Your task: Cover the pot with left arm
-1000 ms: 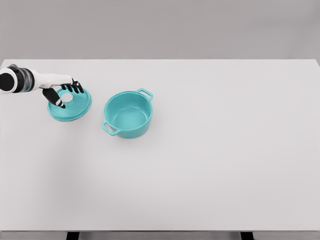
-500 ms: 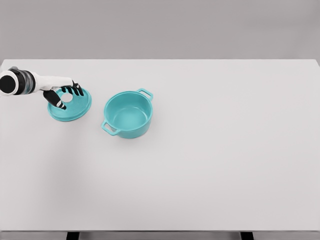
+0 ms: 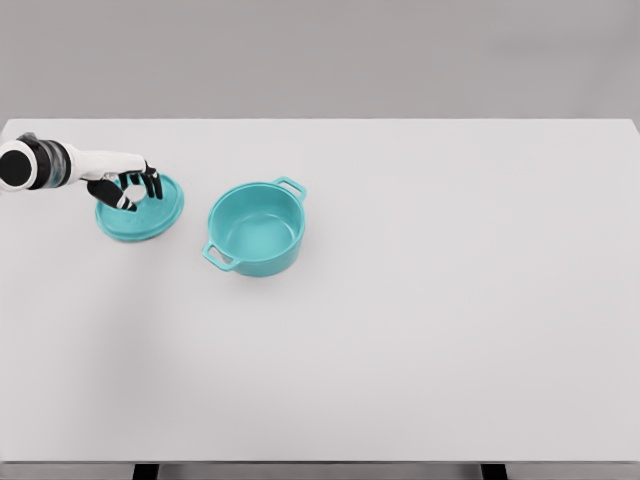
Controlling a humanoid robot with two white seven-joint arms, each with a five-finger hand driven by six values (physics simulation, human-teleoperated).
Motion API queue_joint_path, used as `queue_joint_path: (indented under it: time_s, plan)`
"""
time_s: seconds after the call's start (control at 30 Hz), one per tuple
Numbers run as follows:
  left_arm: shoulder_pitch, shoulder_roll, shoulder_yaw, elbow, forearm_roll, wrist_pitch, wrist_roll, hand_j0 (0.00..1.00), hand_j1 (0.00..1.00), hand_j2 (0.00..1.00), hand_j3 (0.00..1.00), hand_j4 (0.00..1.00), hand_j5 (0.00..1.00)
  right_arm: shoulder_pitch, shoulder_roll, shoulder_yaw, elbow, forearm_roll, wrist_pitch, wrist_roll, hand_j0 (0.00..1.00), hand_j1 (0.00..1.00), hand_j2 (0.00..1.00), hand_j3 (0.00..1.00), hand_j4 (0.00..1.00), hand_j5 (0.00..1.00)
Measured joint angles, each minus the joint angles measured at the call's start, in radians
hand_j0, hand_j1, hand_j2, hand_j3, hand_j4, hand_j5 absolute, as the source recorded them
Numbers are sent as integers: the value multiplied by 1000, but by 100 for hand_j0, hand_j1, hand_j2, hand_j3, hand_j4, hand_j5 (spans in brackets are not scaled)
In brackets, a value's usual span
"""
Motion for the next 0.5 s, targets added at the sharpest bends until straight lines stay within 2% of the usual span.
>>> queue_joint_path:
  time_s: [0.3,0.5]
  plan:
    - [-20,19,1,-28,-1,-38,-1,54,54,54,54,54,54,0,0,0,0,0,0,0,100,100,100,100,100,100]
    - [-35,55,2,-103,-1,-68,-6,54,54,54,54,54,54,0,0,0,0,0,0,0,100,100,100,100,100,100]
